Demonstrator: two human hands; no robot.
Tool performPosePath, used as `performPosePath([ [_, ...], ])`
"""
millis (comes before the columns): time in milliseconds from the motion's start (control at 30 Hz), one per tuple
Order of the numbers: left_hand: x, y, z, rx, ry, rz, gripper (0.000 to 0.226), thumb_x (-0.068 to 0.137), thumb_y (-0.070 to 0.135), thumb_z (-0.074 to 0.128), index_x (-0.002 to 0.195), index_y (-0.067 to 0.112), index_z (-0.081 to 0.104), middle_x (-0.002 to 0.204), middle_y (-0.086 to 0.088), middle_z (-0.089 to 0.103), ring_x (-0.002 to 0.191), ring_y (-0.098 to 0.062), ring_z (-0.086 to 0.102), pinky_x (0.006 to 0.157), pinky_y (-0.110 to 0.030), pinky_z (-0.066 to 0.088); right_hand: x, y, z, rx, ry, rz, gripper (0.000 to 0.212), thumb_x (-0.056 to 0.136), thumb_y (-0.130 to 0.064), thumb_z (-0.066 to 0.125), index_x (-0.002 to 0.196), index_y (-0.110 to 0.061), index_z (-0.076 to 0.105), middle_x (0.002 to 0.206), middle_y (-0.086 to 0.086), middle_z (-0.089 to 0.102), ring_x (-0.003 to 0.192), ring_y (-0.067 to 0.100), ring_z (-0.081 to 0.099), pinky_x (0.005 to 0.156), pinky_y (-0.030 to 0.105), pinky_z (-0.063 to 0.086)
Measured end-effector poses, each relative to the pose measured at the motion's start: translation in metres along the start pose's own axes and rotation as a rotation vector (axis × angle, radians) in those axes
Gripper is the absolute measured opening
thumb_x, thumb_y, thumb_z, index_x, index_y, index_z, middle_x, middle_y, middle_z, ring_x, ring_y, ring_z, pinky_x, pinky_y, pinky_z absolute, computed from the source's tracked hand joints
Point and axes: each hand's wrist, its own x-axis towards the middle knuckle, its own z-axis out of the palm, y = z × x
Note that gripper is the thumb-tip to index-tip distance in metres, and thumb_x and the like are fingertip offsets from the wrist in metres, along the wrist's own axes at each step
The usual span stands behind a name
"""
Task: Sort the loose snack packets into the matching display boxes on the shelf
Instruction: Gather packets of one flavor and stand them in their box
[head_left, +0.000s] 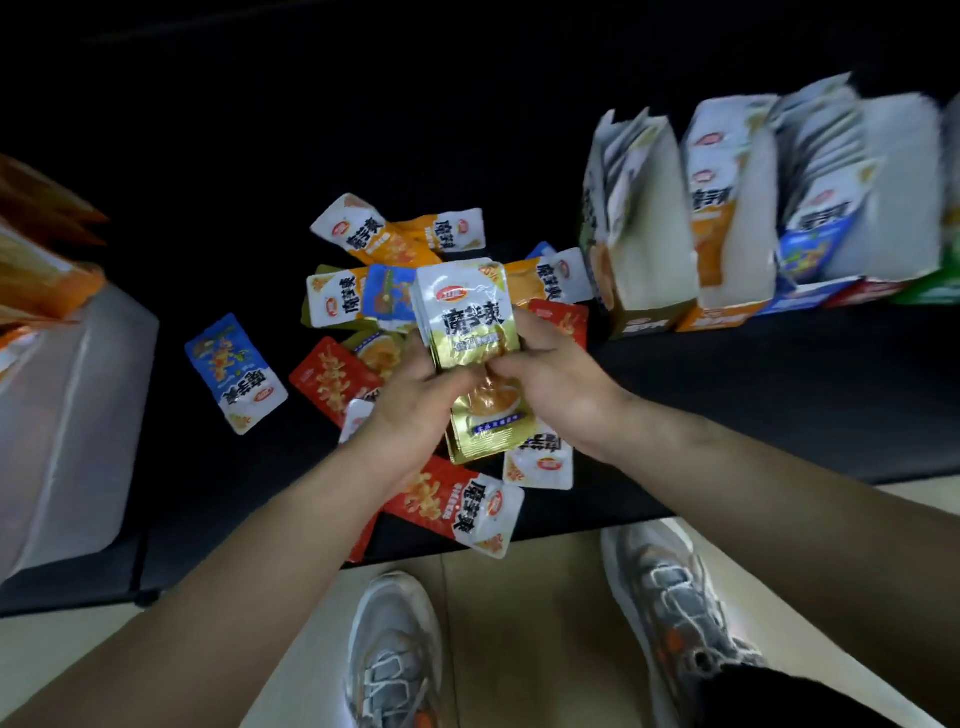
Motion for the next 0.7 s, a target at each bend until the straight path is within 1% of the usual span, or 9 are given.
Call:
performPosePath([
  [67, 0.004, 0.014, 0.015, 0.083, -0.02, 0.003, 0.067, 0.064, 0.035, 0.075, 0.128, 0.02, 0.06, 0.116, -0.002, 0.073, 0.11, -0.025, 0.068, 0.102, -0.055, 0.05, -0.003, -0.006, -0.021, -0.056, -0.008, -0.017, 0.047, 0.088, -0.007, 0.05, 0.13, -0.025, 0.059, 0.112, 0.002, 0.072, 0.107, 0.023, 0.068, 0.096, 0.053, 0.052],
  [133, 0.01, 0.028, 0.029, 0.154, -0.018, 0.004, 0.061, 0.063, 0.032, 0.077, 0.122, 0.024, 0.063, 0.109, 0.002, 0.075, 0.103, -0.021, 0.071, 0.098, -0.053, 0.053, -0.002, -0.008, -0.045, -0.09, 0.018, -0.053, 0.039, 0.09, -0.014, 0.05, 0.124, -0.028, 0.062, 0.108, 0.001, 0.073, 0.104, 0.027, 0.068, 0.093, 0.054, 0.054],
  [233, 0.025, 0.047, 0.047, 0.239, 0.019, 0.005, 0.046, 0.066, 0.021, 0.08, 0.11, 0.024, 0.067, 0.099, 0.007, 0.077, 0.095, -0.017, 0.073, 0.094, -0.048, 0.056, -0.002, -0.007, -0.085, -0.065, 0.288, -0.124, 0.025, 0.096, -0.02, 0.051, 0.116, -0.027, 0.064, 0.105, -0.011, 0.069, 0.101, 0.012, 0.066, 0.093, 0.034, 0.051],
  [300, 0.037, 0.064, 0.061, 0.261, 0.011, 0.022, 0.043, 0.067, 0.018, 0.081, 0.106, 0.025, 0.066, 0.097, 0.008, 0.077, 0.093, -0.015, 0.073, 0.089, -0.044, 0.057, -0.004, 0.0, -0.11, -0.072, 0.474, -0.133, 0.018, 0.096, -0.022, 0.052, 0.106, -0.031, 0.063, 0.103, -0.011, 0.068, 0.098, 0.013, 0.065, 0.091, 0.034, 0.052],
  [400, 0.059, 0.088, 0.092, 0.306, -0.005, 0.061, 0.048, 0.062, 0.018, 0.084, 0.105, 0.027, 0.065, 0.095, 0.01, 0.077, 0.089, -0.013, 0.074, 0.083, -0.04, 0.059, -0.008, 0.016, -0.135, -0.1, 0.608, -0.078, 0.014, 0.095, -0.02, 0.055, 0.101, -0.028, 0.064, 0.097, -0.009, 0.068, 0.086, 0.014, 0.067, 0.086, 0.04, 0.056],
  [467, 0.074, 0.097, 0.116, 0.352, 0.01, 0.111, 0.054, 0.06, 0.021, 0.086, 0.108, 0.028, 0.064, 0.098, 0.01, 0.076, 0.092, -0.013, 0.073, 0.084, -0.039, 0.059, -0.013, 0.025, -0.147, -0.109, 0.647, -0.054, 0.013, 0.095, -0.018, 0.055, 0.099, -0.027, 0.063, 0.094, -0.009, 0.067, 0.078, 0.01, 0.066, 0.08, 0.032, 0.057],
  [533, 0.086, 0.101, 0.136, 0.412, 0.049, 0.18, 0.055, 0.068, 0.021, 0.087, 0.115, 0.028, 0.059, 0.102, 0.014, 0.071, 0.093, -0.005, 0.067, 0.077, -0.024, 0.052, -0.017, 0.03, -0.155, -0.122, 0.665, -0.046, 0.014, 0.094, -0.016, 0.056, 0.096, -0.028, 0.062, 0.091, -0.009, 0.066, 0.075, 0.004, 0.063, 0.068, 0.014, 0.05],
  [567, 0.091, 0.102, 0.143, 0.427, 0.091, 0.218, 0.055, 0.072, 0.021, 0.087, 0.118, 0.028, 0.057, 0.104, 0.016, 0.067, 0.093, -0.002, 0.063, 0.074, -0.019, 0.047, -0.018, 0.032, -0.157, -0.123, 0.672, -0.036, 0.014, 0.094, -0.016, 0.056, 0.096, -0.028, 0.062, 0.089, -0.01, 0.066, 0.076, 0.003, 0.062, 0.063, 0.011, 0.046],
  [700, 0.106, 0.097, 0.146, 0.463, 0.272, 0.298, 0.057, 0.082, 0.021, 0.081, 0.131, 0.027, 0.052, 0.106, 0.019, 0.058, 0.097, -0.002, 0.055, 0.077, -0.016, 0.042, -0.02, 0.033, -0.16, -0.12, 0.669, -0.017, 0.013, 0.094, -0.017, 0.057, 0.098, -0.028, 0.062, 0.088, -0.012, 0.065, 0.077, 0.005, 0.064, 0.064, 0.015, 0.047],
])
